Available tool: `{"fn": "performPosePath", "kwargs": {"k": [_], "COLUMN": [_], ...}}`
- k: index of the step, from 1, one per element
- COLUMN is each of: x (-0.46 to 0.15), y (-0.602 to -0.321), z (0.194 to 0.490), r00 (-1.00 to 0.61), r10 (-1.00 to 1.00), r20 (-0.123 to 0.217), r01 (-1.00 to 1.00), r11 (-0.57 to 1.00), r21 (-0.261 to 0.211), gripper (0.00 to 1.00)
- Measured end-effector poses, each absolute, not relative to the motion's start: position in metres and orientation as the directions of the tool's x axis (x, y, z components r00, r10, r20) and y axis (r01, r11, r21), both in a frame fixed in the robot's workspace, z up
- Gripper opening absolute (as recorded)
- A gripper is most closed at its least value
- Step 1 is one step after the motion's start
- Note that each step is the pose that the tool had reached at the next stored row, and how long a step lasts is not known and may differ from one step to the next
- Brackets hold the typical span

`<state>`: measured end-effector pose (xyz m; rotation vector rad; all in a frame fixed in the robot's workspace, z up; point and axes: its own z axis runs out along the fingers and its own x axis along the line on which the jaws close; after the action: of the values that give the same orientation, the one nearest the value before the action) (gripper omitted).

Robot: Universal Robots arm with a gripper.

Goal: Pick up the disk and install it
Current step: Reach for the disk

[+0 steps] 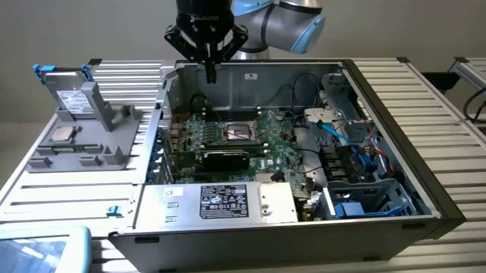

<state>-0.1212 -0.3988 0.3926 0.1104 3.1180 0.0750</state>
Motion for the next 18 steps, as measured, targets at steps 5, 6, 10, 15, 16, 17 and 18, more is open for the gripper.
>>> {"fn": "performPosePath", "kwargs": {"k": [5, 6, 10, 15, 16, 17, 18], "x": [-0.1212, -0.1212, -0.1212, -0.1232, -0.1245, -0.1264, -0.1285], "y": [-0.3988, -0.3988, -0.3988, -0.3984, -0.3981, -0.3976, -0.3969], "z": [0.3926, 0.3926, 0.3926, 0.3926, 0.3926, 0.3926, 0.3926], "r00": [-0.997, -0.997, -0.997, -0.997, -0.997, -0.997, -0.997], "r10": [0.071, 0.071, 0.071, 0.071, 0.071, 0.071, 0.071], "r20": [-0.019, -0.019, -0.019, -0.019, -0.019, -0.019, -0.019], "r01": [0.07, 0.07, 0.07, 0.07, 0.07, 0.07, 0.07], "r11": [0.996, 0.996, 0.996, 0.996, 0.996, 0.996, 0.996], "r21": [0.049, 0.049, 0.049, 0.049, 0.049, 0.049, 0.049], "gripper": [0.11, 0.11, 0.11, 0.11, 0.11, 0.11, 0.11]}}
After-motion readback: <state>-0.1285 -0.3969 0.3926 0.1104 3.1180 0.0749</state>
